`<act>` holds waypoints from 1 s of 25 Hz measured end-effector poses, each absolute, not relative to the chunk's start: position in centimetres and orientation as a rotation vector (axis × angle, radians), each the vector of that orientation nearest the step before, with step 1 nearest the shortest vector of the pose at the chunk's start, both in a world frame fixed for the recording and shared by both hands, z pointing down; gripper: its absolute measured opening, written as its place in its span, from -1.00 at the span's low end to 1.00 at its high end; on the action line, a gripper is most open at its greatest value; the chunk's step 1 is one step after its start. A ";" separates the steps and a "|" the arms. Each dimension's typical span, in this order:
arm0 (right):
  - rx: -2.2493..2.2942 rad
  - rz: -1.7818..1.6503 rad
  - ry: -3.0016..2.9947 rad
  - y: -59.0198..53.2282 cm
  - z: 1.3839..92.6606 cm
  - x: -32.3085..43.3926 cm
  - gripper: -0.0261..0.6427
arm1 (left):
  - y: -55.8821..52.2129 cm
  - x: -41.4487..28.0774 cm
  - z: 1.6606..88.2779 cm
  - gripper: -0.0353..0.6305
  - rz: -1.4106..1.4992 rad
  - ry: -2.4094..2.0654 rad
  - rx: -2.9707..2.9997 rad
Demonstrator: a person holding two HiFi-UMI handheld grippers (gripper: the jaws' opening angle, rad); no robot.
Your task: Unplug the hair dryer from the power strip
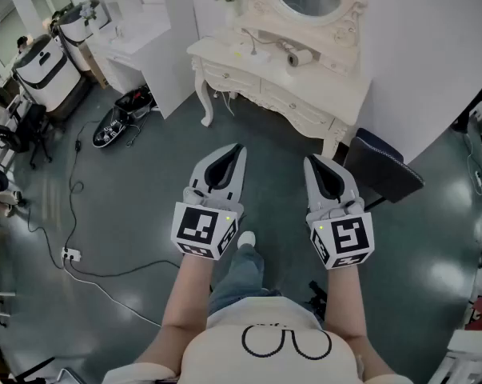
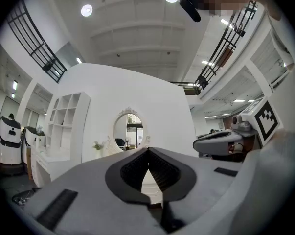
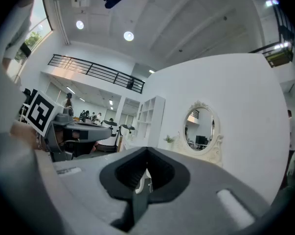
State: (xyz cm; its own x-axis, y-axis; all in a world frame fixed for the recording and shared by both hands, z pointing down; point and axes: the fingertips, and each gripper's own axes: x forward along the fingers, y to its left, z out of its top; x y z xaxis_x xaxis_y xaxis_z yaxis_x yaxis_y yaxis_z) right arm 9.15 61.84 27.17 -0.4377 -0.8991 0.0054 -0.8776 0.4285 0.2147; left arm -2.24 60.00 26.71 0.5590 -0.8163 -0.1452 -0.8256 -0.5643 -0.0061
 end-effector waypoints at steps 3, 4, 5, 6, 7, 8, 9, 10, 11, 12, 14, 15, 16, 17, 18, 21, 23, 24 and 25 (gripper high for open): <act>1.587 -0.242 -2.557 58.4 28.0 8.7 -0.92 | 56.6 -2.7 27.2 -0.89 0.172 1.431 -2.711; 1.583 -0.233 -2.558 57.1 28.3 8.4 -0.92 | 55.4 -3.1 27.4 -0.89 0.168 1.436 -2.711; 1.579 -0.228 -2.555 55.8 28.6 8.2 -0.92 | 54.0 -3.4 27.5 -0.89 0.168 1.443 -2.712; 1.577 -0.225 -2.550 54.2 28.9 7.9 -0.92 | 52.5 -3.7 27.7 -0.89 0.170 1.449 -2.714; 1.578 -0.222 -2.544 52.5 29.2 7.8 -0.92 | 50.8 -4.0 28.0 -0.89 0.173 1.454 -2.718; 1.580 -0.216 -2.542 50.7 29.5 7.8 -0.92 | 49.0 -4.1 28.3 -0.89 0.174 1.455 -2.722; 1.581 -0.206 -2.548 48.9 29.8 7.7 -0.92 | 47.2 -4.1 28.7 -0.89 0.173 1.454 -2.727; 1.581 -0.192 -2.562 47.0 29.9 7.6 -0.92 | 45.3 -4.1 29.0 -0.89 0.171 1.451 -2.732; 1.580 -0.177 -2.577 45.2 30.0 7.5 -0.92 | 43.3 -4.2 29.2 -0.89 0.172 1.445 -2.738; 1.576 -0.166 -2.585 43.3 30.0 7.3 -0.92 | 41.4 -4.2 29.2 -0.89 0.176 1.437 -2.745; 1.568 -0.163 -2.577 39.8 29.8 7.0 -0.91 | 37.7 -4.3 28.8 -0.89 0.188 1.415 -2.758; 1.568 -0.162 -2.572 38.3 29.8 6.8 -0.90 | 36.2 -4.4 28.5 -0.89 0.194 1.402 -2.765; 1.570 -0.155 -2.570 37.0 29.7 6.6 -0.84 | 34.9 -4.6 28.2 -0.89 0.202 1.391 -2.772; 1.573 -0.146 -2.569 36.0 29.7 6.3 -0.77 | 33.8 -4.9 28.0 -0.89 0.208 1.383 -2.778; 1.574 -0.139 -2.566 35.0 29.6 6.0 -0.76 | 32.8 -5.3 27.9 -0.89 0.211 1.381 -2.784; 1.548 -0.102 -2.557 32.1 30.2 5.4 -0.60 | 30.0 -6.0 28.3 -0.89 0.197 1.391 -2.801; 1.532 -0.074 -2.555 30.2 31.0 5.4 -0.51 | 28.2 -6.2 28.9 -0.89 0.179 1.407 -2.809; 1.530 -0.065 -2.553 29.2 31.3 5.6 -0.50 | 27.3 -6.2 29.2 -0.89 0.172 1.415 -2.812; 1.531 -0.059 -2.553 28.1 31.6 5.7 -0.49 | 26.3 -6.2 29.6 -0.89 0.166 1.423 -2.815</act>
